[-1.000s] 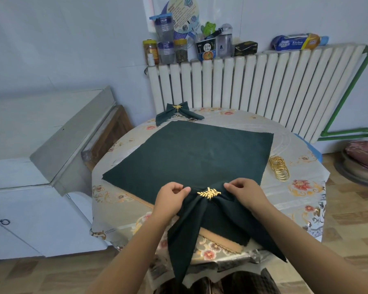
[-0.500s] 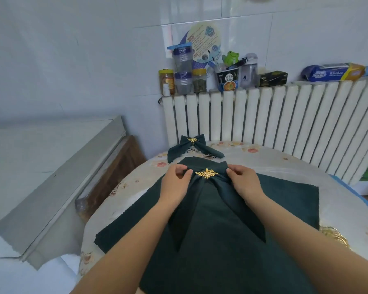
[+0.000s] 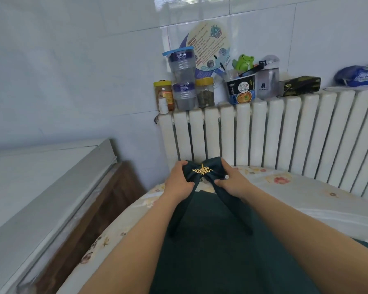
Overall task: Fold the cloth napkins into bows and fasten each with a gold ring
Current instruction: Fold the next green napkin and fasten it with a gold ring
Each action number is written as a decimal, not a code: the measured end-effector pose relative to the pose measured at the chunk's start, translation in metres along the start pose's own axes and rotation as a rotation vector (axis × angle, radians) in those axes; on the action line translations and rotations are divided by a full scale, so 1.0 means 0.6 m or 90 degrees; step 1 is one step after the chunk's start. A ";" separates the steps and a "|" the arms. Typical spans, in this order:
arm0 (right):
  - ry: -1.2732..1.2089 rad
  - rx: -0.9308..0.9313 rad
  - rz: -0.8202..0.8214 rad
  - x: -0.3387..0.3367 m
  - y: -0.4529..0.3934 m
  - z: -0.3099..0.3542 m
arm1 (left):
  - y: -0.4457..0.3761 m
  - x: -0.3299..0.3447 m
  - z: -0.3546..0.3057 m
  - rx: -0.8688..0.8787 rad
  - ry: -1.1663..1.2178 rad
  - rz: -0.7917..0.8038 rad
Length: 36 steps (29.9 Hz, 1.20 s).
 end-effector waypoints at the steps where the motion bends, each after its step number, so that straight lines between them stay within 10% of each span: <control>1: 0.002 0.002 -0.011 0.002 -0.024 0.000 | -0.019 0.004 0.007 0.003 0.000 -0.004; 22: 0.468 -0.008 -0.256 0.082 -0.251 -0.104 | -0.168 0.145 0.192 -0.026 -0.289 0.046; 36: 0.460 -0.109 -0.278 0.074 -0.088 -0.086 | -0.044 0.108 0.102 0.081 -0.406 0.089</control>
Point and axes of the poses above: each hand's wrist, its own y-axis away from the middle knuckle, its own x-axis out of the palm, z = x × y, the point moved 2 cm from there along -y, towards the middle knuckle, and after that the axes turned 12 degrees about x, right-handed, at the moved point
